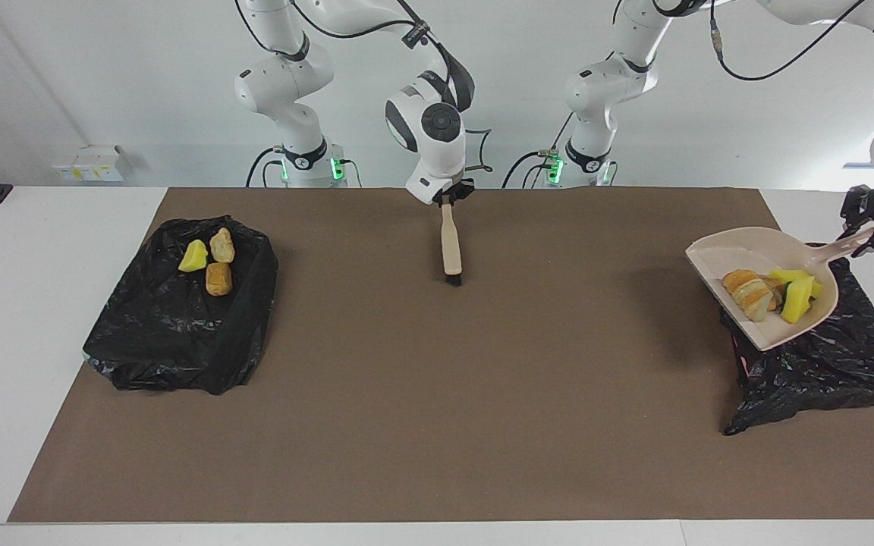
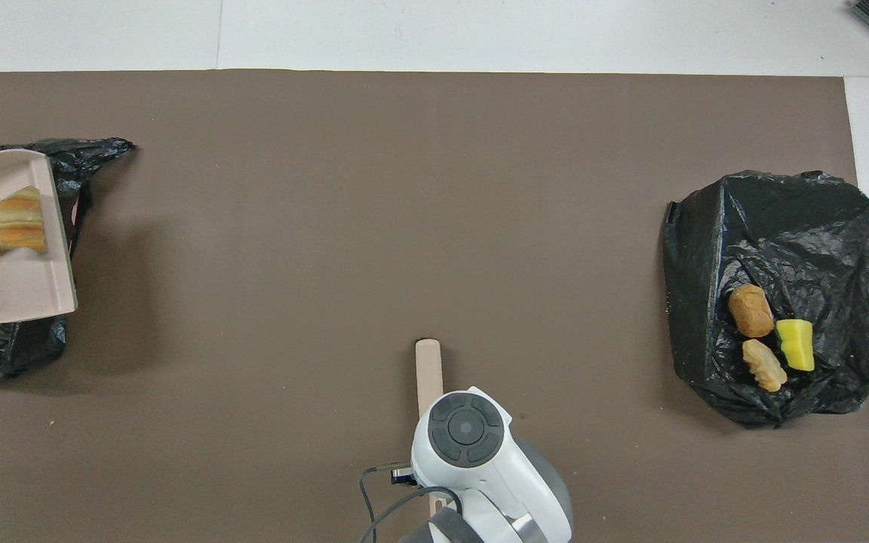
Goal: Sweep and dump trash in bin
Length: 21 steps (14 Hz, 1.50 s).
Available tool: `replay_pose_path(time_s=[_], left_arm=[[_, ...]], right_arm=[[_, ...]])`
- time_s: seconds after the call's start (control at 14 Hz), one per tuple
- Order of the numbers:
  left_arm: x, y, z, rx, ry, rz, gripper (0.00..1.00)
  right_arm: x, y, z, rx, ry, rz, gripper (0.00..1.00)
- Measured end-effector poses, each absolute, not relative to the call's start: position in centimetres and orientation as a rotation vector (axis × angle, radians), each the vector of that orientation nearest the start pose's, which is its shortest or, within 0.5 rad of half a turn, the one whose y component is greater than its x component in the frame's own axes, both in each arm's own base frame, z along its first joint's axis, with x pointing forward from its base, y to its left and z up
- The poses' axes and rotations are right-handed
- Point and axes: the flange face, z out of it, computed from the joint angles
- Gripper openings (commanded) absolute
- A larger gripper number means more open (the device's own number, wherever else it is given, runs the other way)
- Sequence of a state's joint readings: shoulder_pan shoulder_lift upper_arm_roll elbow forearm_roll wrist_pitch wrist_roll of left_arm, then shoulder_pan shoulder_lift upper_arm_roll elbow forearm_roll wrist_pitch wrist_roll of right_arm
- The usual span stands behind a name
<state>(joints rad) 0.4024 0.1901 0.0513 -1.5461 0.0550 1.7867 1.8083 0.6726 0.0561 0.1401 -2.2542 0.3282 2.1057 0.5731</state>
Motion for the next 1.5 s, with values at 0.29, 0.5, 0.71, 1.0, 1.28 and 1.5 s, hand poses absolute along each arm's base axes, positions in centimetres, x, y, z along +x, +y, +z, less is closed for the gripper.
replay_pose_path(time_s=[0.29, 0.5, 0.71, 1.0, 1.28, 1.5], left_arm=[[56.5, 31.6, 56.3, -2.288, 1.860, 0.158, 0.00], [57.4, 32.5, 56.7, -2.140, 1.831, 0.296, 0.00], [58.7, 32.2, 57.0, -1.974, 1.825, 0.411, 0.00], [60.9, 28.6, 56.8, -1.769, 1.838, 0.590, 0.00], [62.1, 25.1, 56.8, -1.577, 1.798, 0.767, 0.00], [61.2, 24.1, 57.4, -1.418, 1.771, 0.909, 0.00]], right_arm=[[34.4, 37.1, 32.3, -3.017, -0.033, 0.506, 0.86], [34.6, 37.3, 32.4, -3.015, -0.033, 0.502, 1.00], [35.9, 38.7, 34.0, -2.991, -0.042, 0.452, 1.00], [39.0, 38.2, 36.5, -2.958, -0.029, 0.367, 1.00], [46.0, 32.0, 39.4, -2.909, -0.104, 0.217, 1.00], [49.7, 28.9, 42.9, -2.884, -0.098, 0.089, 1.00]])
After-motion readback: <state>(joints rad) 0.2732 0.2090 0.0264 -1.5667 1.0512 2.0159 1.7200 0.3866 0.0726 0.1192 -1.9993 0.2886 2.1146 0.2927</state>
